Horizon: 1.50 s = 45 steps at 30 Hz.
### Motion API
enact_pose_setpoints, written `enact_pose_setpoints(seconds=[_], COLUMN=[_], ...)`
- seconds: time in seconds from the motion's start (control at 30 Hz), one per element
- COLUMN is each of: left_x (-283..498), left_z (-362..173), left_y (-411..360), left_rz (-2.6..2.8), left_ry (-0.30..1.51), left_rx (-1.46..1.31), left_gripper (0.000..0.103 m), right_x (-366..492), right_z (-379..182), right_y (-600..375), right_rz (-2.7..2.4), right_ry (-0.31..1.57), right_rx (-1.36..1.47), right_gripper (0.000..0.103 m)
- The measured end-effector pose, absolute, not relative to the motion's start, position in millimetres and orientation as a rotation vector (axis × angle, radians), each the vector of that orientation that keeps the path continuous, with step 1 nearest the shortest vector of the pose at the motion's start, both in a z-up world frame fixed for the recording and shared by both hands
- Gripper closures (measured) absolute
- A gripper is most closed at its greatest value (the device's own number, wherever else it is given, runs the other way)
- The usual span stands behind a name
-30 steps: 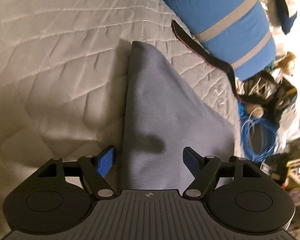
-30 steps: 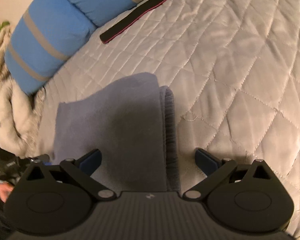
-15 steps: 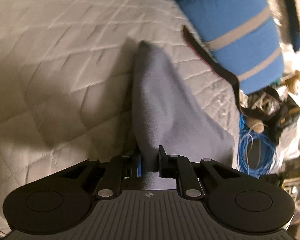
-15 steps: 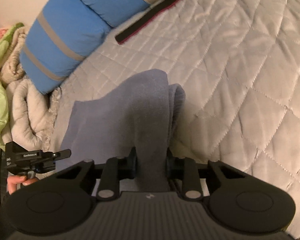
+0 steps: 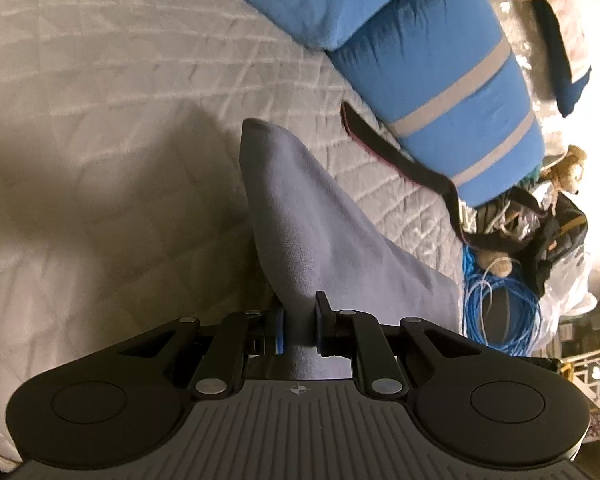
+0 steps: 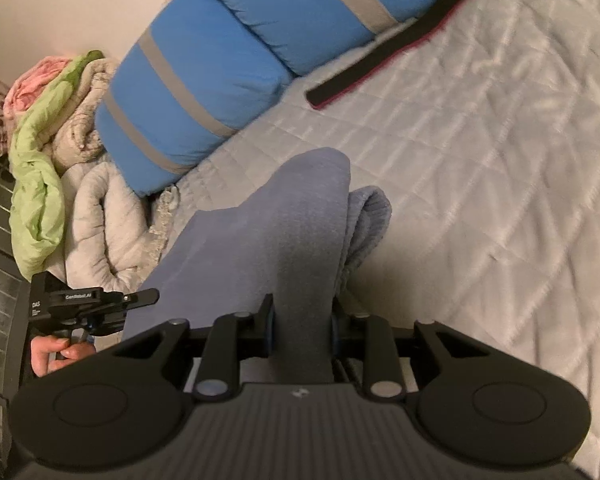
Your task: Fold clothes
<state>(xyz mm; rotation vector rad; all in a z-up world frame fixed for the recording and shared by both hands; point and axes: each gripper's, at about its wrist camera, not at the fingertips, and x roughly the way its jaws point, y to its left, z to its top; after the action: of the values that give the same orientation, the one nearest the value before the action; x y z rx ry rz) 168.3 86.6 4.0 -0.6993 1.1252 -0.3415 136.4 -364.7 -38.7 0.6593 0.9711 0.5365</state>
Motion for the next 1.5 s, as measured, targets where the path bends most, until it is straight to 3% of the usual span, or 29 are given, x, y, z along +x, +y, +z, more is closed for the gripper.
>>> enact_pose_setpoints(seconds=[0.6, 0.67, 0.73, 0.9, 1.0, 1.07, 1.13, 1.2, 1.47, 1.5], left_x=[261, 272, 282, 293, 293, 292, 292, 293, 299, 300], left_z=[42, 36, 25, 7, 3, -1, -6, -9, -24, -25], left_y=[114, 114, 113, 110, 101, 91, 82, 74, 57, 55], left_rz=[-0.313, -0.298, -0.262, -0.124, -0.123, -0.122, -0.117, -0.112, -0.118, -0.123], left_ry=[0.907, 0.889, 0.890, 0.900, 0.885, 0.879, 0.862, 0.838, 0.806, 0.804], left_rx=[-0.686, -0.665, -0.650, -0.581, -0.528, -0.463, -0.406, -0.354, -0.290, -0.289], left_gripper=[0.090, 0.089, 0.082, 0.074, 0.071, 0.071, 0.071, 0.071, 0.071, 0.071], right_x=[256, 267, 275, 275, 270, 266, 261, 256, 270, 274], right_z=[0, 0, -7, -19, -20, -19, -21, -25, -56, -61], right_y=[-336, -329, -324, -323, -318, -311, -302, -291, -262, -261], right_rz=[0.556, 0.530, 0.443, 0.361, 0.332, 0.310, 0.286, 0.287, 0.262, 0.250], right_ry=[0.872, 0.859, 0.863, 0.783, 0.733, 0.688, 0.623, 0.566, 0.514, 0.523], right_rx=[0.622, 0.546, 0.481, 0.426, 0.357, 0.289, 0.211, 0.141, -0.030, -0.043], right_gripper=[0.077, 0.066, 0.039, 0.034, 0.039, 0.054, 0.075, 0.086, 0.091, 0.083])
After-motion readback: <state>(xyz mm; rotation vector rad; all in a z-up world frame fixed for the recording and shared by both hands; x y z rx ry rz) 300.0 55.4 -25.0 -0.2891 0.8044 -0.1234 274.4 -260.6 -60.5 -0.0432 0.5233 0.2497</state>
